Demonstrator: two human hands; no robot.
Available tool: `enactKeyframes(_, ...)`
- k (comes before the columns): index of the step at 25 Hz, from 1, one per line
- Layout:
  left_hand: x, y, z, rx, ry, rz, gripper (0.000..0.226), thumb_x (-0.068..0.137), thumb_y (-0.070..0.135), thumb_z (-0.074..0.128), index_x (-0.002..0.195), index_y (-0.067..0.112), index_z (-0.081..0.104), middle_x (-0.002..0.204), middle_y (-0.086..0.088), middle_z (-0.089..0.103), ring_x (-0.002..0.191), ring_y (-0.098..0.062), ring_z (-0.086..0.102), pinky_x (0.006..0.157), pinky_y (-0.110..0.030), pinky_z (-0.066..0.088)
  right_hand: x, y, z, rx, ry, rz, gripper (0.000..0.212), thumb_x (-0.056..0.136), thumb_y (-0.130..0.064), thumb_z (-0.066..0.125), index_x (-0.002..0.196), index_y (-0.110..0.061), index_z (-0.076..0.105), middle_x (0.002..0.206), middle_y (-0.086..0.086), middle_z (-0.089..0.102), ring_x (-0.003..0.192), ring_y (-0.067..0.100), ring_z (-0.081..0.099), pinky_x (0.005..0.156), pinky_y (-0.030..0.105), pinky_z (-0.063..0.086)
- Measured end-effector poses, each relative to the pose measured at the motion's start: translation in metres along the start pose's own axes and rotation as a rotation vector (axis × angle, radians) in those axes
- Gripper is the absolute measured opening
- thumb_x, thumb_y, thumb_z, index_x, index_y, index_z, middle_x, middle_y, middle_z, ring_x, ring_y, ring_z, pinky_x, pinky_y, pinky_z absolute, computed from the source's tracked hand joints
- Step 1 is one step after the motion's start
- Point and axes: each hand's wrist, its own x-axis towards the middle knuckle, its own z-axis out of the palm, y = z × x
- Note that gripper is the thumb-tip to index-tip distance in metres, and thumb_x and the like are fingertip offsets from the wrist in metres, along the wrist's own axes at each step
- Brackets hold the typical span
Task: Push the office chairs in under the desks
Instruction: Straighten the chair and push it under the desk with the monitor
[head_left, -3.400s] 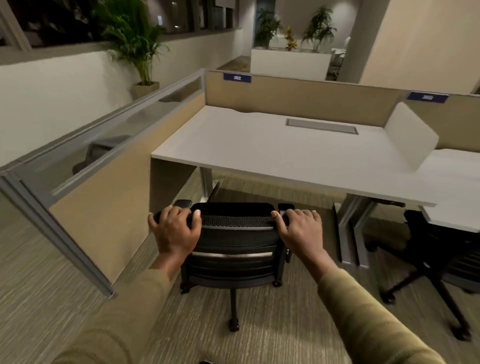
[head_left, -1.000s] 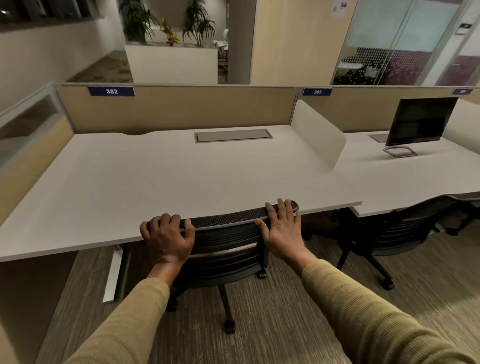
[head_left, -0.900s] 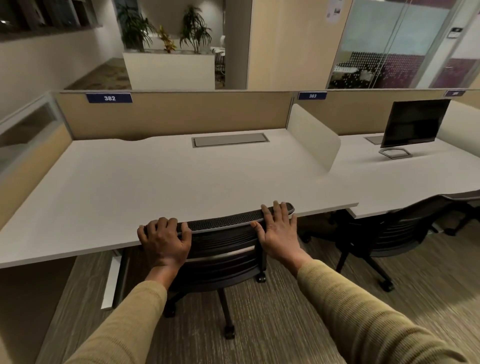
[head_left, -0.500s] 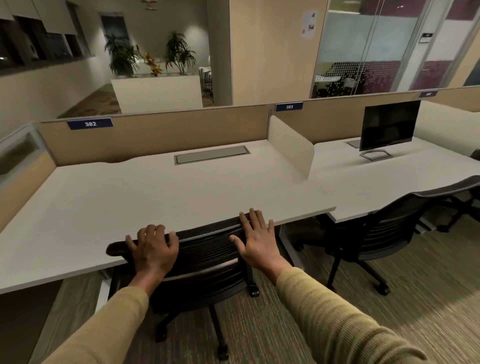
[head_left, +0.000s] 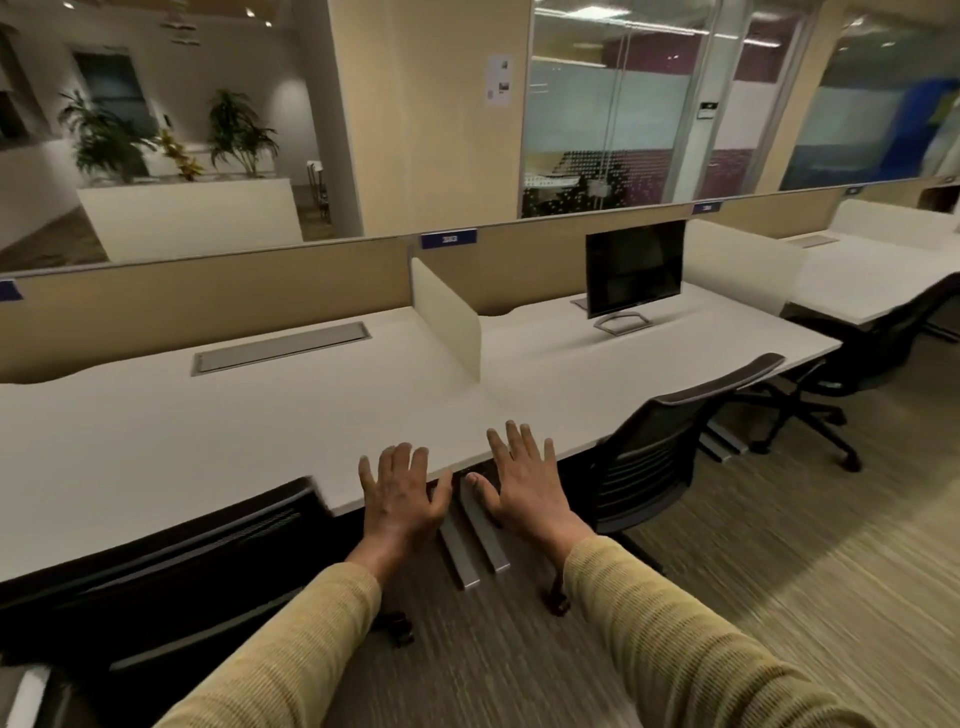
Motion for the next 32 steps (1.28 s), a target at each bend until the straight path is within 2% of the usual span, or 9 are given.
enactKeyframes(5,0.037,0.092,0.044,-0.017,-0.055,0.119,0.077,0.088,0.065,0.02,0.138,0.017,0.053,0.144,-0.008,0.05,0.139,-0.029,0.04,0.12,-0.06,0.014,-0.003,0.11,-0.018,-0.004,0.041,0.136,0.082,0.098,-0.07,0.026,0.161,-0.02,0.008,0.169,0.013,0.001,0.156,0.03,-0.006,0.123,0.058,-0.003)
enactKeyframes(10,0.085,0.166,0.087,-0.03,-0.11,0.198,0.062,0.096,0.06,0.034,0.14,0.018,0.049,0.146,-0.006,0.047,0.14,-0.027,0.037,0.12,-0.057,0.013,0.008,0.185,-0.022,-0.012,0.056,0.198,0.082,0.098,-0.068,0.03,0.161,-0.02,0.011,0.169,0.012,0.005,0.156,0.029,-0.005,0.123,0.059,-0.002)
enactKeyframes(13,0.12,0.204,0.116,-0.058,-0.125,0.228,0.073,0.092,0.063,0.021,0.142,0.018,0.048,0.147,-0.005,0.046,0.14,-0.026,0.036,0.121,-0.057,0.014,0.032,0.227,-0.029,-0.03,0.061,0.2,0.081,0.098,-0.066,0.032,0.161,-0.02,0.011,0.169,0.012,0.006,0.156,0.029,-0.004,0.123,0.059,-0.002)
enactKeyframes(21,0.257,0.283,0.21,-0.2,-0.187,0.128,0.076,0.092,0.068,0.016,0.138,0.019,0.052,0.142,-0.003,0.052,0.134,-0.025,0.043,0.117,-0.056,0.02,0.139,0.353,-0.05,-0.115,0.017,0.205,0.078,0.1,-0.065,0.031,0.162,-0.021,0.009,0.17,0.011,0.002,0.156,0.029,-0.005,0.122,0.056,-0.006)
enactKeyframes(25,0.318,0.314,0.252,-0.154,-0.291,0.098,0.061,0.1,0.062,0.027,0.136,0.019,0.052,0.141,-0.006,0.052,0.133,-0.028,0.044,0.115,-0.057,0.021,0.184,0.411,-0.046,-0.153,-0.037,0.229,0.077,0.101,-0.065,0.028,0.161,-0.02,0.012,0.169,0.012,0.006,0.156,0.03,0.0,0.123,0.057,-0.002)
enactKeyframes(29,0.343,0.336,0.274,-0.102,-0.337,0.101,0.063,0.1,0.064,0.027,0.136,0.018,0.052,0.141,-0.007,0.052,0.132,-0.029,0.044,0.113,-0.057,0.023,0.212,0.458,-0.037,-0.128,-0.117,0.252,0.077,0.1,-0.066,0.028,0.16,-0.019,0.018,0.169,0.012,0.012,0.156,0.03,0.004,0.122,0.058,0.0)
enactKeyframes(32,0.361,0.351,0.287,-0.063,-0.403,0.021,0.065,0.1,0.066,0.028,0.135,0.018,0.054,0.141,-0.008,0.052,0.132,-0.03,0.045,0.111,-0.056,0.025,0.239,0.495,-0.028,-0.071,-0.207,0.297,0.076,0.101,-0.067,0.026,0.159,-0.018,0.022,0.168,0.013,0.015,0.155,0.031,0.007,0.121,0.06,0.003)
